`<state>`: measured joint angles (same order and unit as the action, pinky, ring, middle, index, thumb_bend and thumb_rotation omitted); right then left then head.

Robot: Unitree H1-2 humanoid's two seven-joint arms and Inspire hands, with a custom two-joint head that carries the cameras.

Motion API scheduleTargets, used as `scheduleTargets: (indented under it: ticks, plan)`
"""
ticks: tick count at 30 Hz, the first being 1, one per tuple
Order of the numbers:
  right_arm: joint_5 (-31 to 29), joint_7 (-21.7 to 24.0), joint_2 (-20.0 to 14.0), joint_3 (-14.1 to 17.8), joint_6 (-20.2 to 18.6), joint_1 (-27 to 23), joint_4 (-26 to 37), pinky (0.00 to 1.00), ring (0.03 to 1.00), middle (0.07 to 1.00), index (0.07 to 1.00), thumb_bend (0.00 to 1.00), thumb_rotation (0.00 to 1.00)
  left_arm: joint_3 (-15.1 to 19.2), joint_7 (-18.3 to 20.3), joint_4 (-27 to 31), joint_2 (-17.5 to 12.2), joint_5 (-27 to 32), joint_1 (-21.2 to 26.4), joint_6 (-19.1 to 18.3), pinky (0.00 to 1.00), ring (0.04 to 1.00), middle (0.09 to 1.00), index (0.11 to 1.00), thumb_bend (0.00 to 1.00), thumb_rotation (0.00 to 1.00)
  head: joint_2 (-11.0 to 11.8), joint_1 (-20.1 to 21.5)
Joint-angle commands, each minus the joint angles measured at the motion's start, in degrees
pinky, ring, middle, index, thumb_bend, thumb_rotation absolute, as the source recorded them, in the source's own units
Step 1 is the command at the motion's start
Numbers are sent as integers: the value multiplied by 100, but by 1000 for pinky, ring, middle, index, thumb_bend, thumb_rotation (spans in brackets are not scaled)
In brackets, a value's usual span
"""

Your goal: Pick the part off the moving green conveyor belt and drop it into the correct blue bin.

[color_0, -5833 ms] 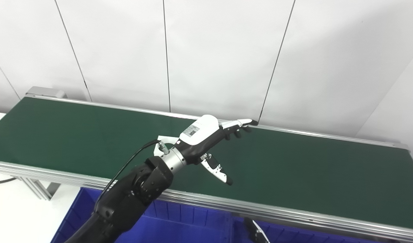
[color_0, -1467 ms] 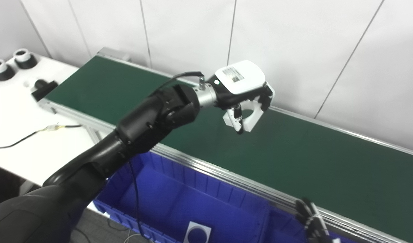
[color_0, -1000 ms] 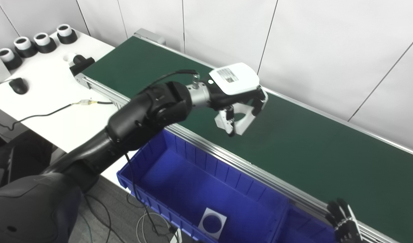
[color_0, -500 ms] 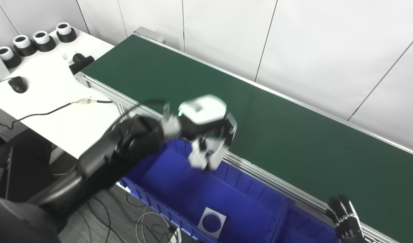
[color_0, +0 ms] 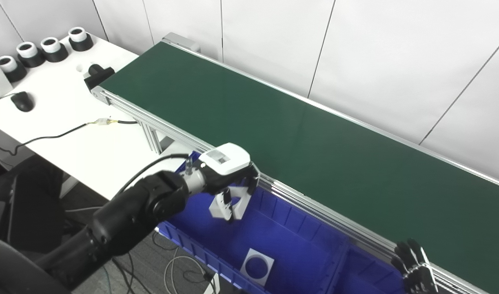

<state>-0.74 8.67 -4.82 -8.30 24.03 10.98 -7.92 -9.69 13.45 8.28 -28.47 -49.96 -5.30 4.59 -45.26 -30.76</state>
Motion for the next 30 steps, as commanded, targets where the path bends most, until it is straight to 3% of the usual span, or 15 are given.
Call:
scheduleTargets:
  ticks: [1,4,6,19,22,26,30]
  plan:
    - [-75,77,35,1,288,-51,175,841,887,874,906,788,949,119,-1099,-475,49,13,51,514,428,481,468,510,523,0,-6,9]
    - [-97,115,38,6,288,-42,150,844,887,874,906,790,944,144,-2001,-1128,165,-29,60,874,405,454,460,516,523,0,-8,15]
    - [-137,142,50,13,288,-47,130,850,891,876,904,799,934,124,-2255,-1357,184,-50,87,942,417,468,468,510,523,0,9,9]
    - [-52,130,110,22,289,-68,92,850,891,876,907,798,942,-249,-2786,-2218,96,-92,306,1280,402,461,471,506,524,0,4,122]
    - [-36,119,126,21,288,-53,112,853,893,875,907,794,946,-318,-2829,-2326,64,-79,352,1362,410,468,480,497,524,0,13,151]
    - [-29,110,135,33,288,-59,112,851,891,872,905,788,940,-439,-2516,-2355,-19,41,378,1330,447,504,496,488,524,0,3,155]
    - [-10,94,134,24,286,-35,183,851,892,875,909,779,940,-552,-1879,-2345,-136,359,423,1299,462,524,503,485,524,0,5,158]
